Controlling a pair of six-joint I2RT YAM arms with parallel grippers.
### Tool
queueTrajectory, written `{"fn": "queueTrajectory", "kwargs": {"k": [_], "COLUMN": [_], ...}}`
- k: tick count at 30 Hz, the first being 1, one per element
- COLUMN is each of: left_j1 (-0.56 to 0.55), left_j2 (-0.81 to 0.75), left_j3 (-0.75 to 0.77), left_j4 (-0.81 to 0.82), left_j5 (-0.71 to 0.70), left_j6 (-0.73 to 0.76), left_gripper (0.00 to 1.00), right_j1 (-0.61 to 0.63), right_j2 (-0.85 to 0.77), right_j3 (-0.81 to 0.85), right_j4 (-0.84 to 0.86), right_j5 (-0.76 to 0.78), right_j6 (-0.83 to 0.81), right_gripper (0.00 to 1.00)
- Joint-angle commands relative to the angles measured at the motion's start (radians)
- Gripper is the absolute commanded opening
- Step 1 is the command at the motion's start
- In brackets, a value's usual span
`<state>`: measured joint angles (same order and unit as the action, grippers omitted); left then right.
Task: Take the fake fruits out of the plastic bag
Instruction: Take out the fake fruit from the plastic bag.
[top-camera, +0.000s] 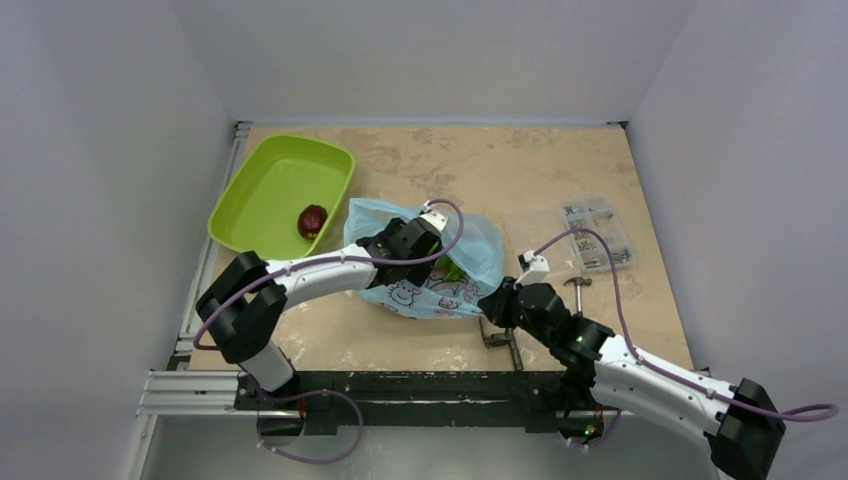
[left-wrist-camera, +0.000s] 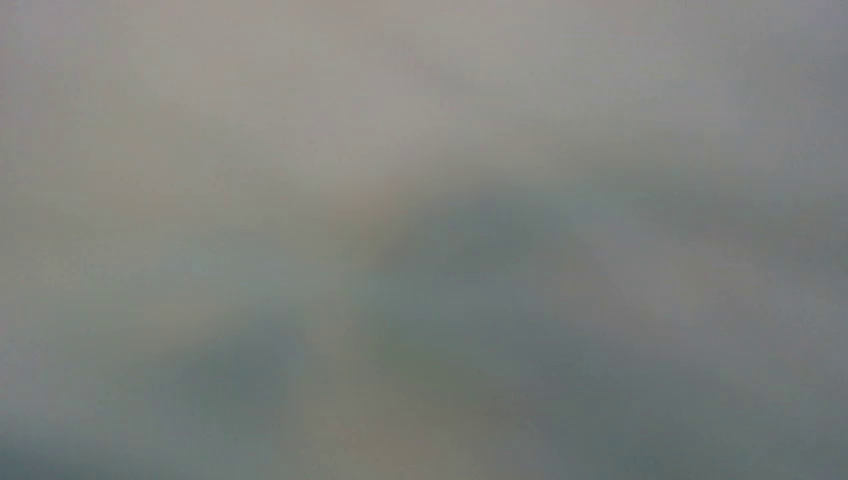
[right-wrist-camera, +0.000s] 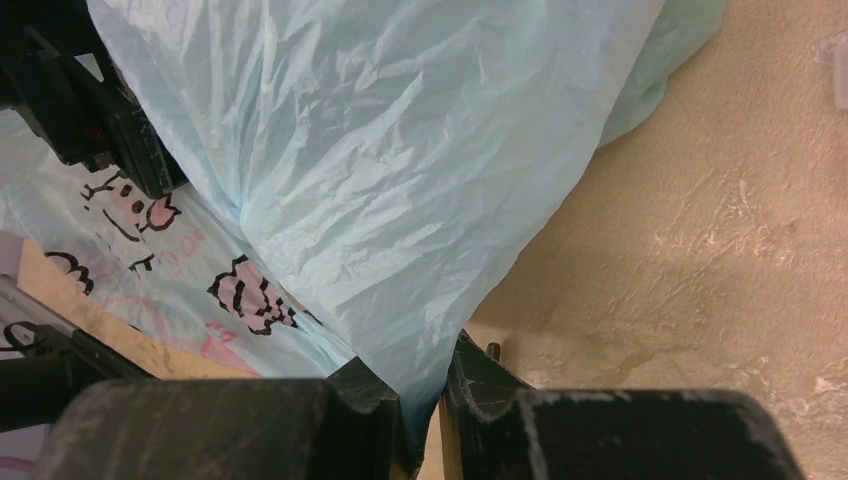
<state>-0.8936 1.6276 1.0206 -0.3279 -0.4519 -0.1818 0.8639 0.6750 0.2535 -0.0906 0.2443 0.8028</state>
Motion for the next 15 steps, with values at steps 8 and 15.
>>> {"fn": "queueTrajectory", "kwargs": {"k": [8,15], "left_j1": [0.033,0.032], "left_j2": [0.095,-0.059], "left_j3": [-0.019,-0.027], "left_j4": [-0.009,0.011], "left_j5": [0.132,0.239], "left_j6": [-0.056,-0.077], "left_gripper": [0.68,0.39], "right_j1": [0.003,0.003], "right_j2": [0.032,0.028], "right_j3": [0.006,0.004], "right_j4": [0.031,0.034], "right_j5": [0.005,0.004], "right_j6": [-0.016,-0.019], "right_gripper": [0.11,0.11]}}
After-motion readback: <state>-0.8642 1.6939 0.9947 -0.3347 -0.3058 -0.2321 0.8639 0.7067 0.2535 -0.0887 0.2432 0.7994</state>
